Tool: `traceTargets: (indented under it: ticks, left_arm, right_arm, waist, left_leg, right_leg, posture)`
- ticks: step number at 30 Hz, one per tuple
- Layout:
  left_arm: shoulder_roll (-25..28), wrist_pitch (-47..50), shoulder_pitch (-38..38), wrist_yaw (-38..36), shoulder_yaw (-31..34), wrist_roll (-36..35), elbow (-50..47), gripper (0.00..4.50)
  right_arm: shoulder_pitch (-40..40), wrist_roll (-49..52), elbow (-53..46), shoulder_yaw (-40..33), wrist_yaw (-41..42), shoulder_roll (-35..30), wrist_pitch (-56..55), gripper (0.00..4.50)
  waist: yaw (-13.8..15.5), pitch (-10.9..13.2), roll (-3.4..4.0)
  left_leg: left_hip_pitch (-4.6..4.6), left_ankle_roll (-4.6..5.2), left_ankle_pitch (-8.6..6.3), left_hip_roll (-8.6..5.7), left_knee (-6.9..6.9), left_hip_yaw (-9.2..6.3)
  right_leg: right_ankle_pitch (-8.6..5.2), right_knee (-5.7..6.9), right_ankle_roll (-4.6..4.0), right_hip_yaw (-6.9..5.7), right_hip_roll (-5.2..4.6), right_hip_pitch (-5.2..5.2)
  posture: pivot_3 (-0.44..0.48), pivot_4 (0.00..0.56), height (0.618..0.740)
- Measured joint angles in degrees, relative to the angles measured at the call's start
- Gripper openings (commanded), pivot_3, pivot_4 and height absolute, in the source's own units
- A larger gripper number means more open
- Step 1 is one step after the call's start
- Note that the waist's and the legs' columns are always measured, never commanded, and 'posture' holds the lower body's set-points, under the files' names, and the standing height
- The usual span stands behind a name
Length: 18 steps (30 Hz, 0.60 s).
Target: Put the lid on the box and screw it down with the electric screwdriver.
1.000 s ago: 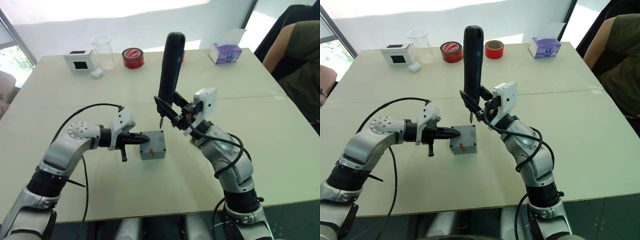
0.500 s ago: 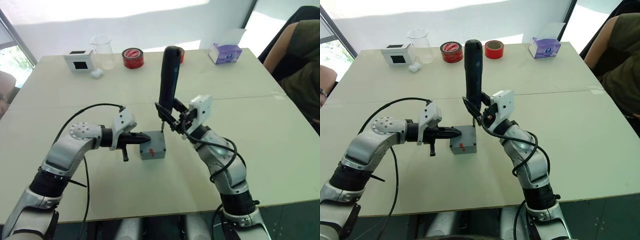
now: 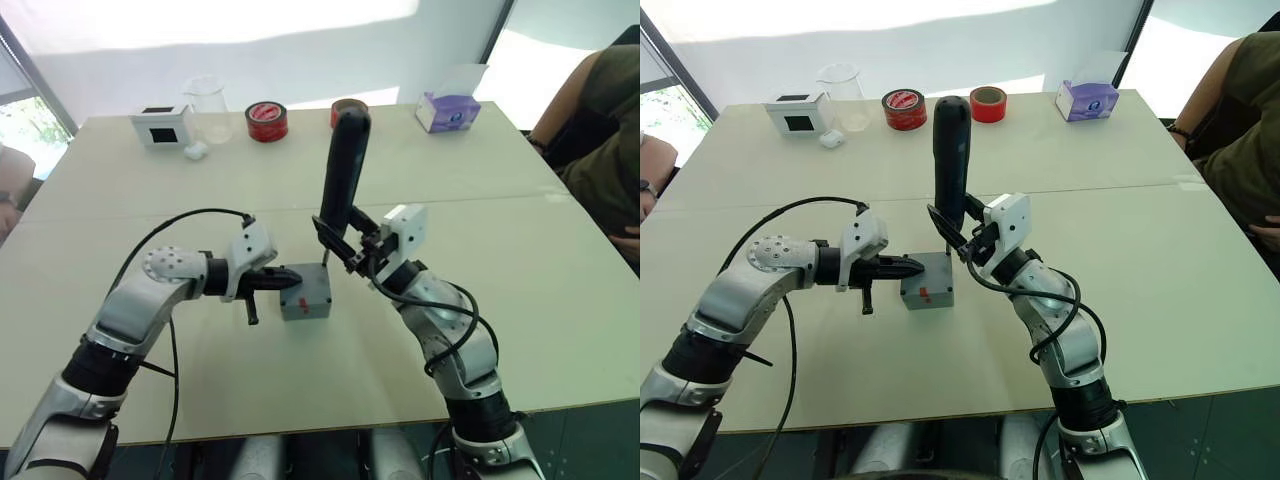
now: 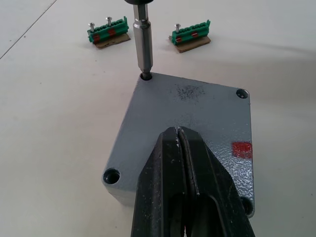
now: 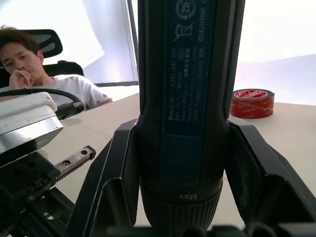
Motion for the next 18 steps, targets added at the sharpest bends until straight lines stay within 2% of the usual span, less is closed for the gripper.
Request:
traceTargets:
  ticks: [6, 18]
  left_arm:
    - [-0.21, -0.36, 0.47, 0.03, -0.32, 0.84, 0.09, 0.0]
    - [-1.49, -2.21, 1.96, 0.61, -0.41, 1.9, 0.79, 0.0]
  right_arm:
    - [-0.15, 0.29, 0.04, -0.41, 0.01, -0.08, 2.06, 1.84]
    - [-1.61, -1.44, 2.02, 0.78, -1.04, -0.07, 4.07, 1.84]
  waist:
    - [-0.01, -0.27, -0.07]
    - [0.04, -1.19, -0.03]
  left_leg:
    - [0.6, 0.04, -0.04, 0.02, -0.11, 0.0]
    - [0.71, 0.08, -0.08, 0.02, -0.15, -0.02]
  right_leg:
    - [-0.07, -0.02, -0.09, 0.01, 0.0, 0.54]
    - [-0.11, -0.07, -0.14, 0.01, -0.02, 0.64]
  posture:
    - [0.0, 0.15, 0.74]
    - [0.0, 0.15, 0.74]
